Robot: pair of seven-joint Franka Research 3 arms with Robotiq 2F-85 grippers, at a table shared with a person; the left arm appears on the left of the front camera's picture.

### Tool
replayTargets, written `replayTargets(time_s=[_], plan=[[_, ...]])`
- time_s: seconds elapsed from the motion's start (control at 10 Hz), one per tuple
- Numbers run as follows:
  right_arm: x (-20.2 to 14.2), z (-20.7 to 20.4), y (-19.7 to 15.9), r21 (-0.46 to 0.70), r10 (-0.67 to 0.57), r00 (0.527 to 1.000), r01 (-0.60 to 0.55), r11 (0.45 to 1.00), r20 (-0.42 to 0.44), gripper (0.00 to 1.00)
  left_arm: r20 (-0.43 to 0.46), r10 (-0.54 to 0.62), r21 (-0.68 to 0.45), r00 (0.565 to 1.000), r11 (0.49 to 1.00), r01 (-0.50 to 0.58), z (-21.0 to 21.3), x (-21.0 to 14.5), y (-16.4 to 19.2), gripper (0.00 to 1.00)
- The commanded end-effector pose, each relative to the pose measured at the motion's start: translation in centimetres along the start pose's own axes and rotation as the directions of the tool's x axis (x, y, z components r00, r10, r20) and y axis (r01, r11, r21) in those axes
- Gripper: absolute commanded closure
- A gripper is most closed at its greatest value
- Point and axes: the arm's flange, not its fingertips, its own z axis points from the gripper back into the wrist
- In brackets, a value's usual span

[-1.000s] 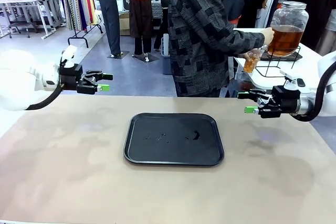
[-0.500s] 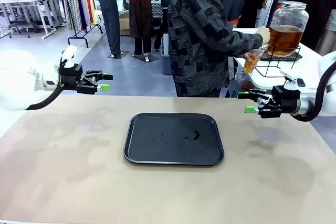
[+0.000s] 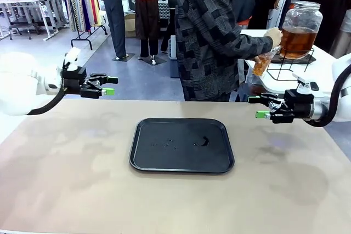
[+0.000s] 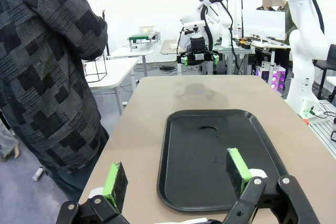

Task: Pour the drink into the iced cup.
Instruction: Open the gripper to release the iced cup you were holding.

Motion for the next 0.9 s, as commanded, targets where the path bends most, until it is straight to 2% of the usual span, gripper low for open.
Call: replayTargets(time_s=[0.0,0.8], plan=[[0.2,0.05,0.14,0.005,0.003,1.0,-0.003,1.0,0.01,0.0,0.001,-0.002,0.001,1.0,1.0,0.002,0.01,0.12,-0.05,0.0],[0.2,0.05,0.14,0.005,0.003,1.0,-0.003,1.0,0.01,0.0,0.001,-0.002,0.001,1.0,1.0,0.002,0.01,0.12,-0.05,0.0]])
